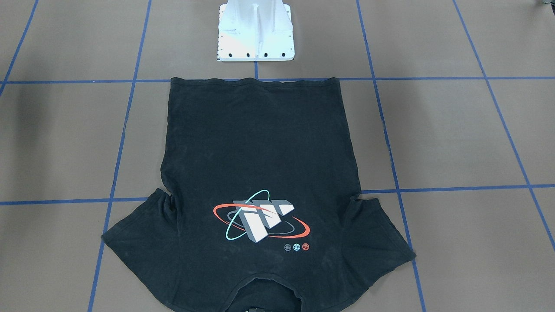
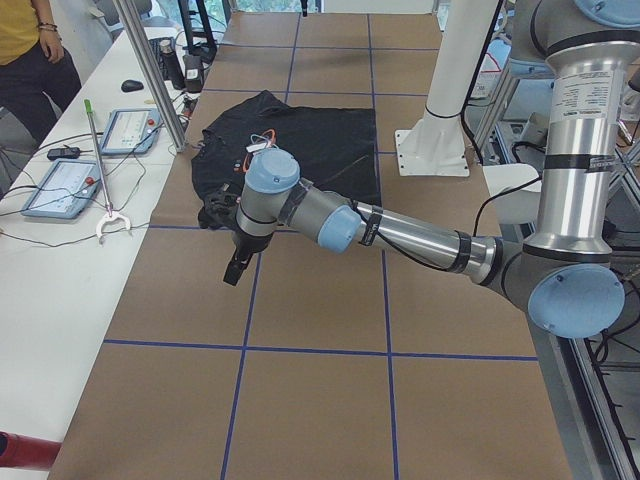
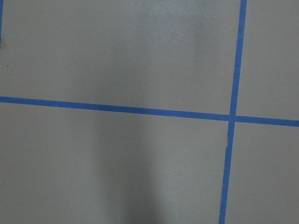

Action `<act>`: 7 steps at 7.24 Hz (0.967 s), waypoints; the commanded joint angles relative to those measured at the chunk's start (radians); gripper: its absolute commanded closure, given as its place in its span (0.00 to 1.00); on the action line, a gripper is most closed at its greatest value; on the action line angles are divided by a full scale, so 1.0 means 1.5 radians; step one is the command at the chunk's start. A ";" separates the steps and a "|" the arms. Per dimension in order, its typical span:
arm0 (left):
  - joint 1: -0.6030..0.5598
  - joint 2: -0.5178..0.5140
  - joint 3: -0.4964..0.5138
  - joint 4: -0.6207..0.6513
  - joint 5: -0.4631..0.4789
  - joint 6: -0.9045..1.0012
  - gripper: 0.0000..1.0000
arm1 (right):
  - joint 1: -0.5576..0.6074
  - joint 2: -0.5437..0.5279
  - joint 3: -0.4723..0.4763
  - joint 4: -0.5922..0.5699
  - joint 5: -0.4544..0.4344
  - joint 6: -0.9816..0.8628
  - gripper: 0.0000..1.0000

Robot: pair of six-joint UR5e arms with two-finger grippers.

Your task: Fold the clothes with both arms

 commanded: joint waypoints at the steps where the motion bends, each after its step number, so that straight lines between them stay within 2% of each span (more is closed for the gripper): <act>1: 0.000 0.000 -0.008 0.002 -0.003 -0.003 0.00 | 0.000 0.000 0.001 0.000 0.000 0.000 0.00; 6: 0.000 0.005 -0.005 -0.002 0.002 -0.007 0.00 | -0.002 0.007 -0.002 0.003 -0.001 -0.001 0.00; 7: 0.000 0.008 -0.009 -0.003 -0.002 -0.007 0.00 | -0.002 0.002 0.000 0.027 0.000 -0.001 0.00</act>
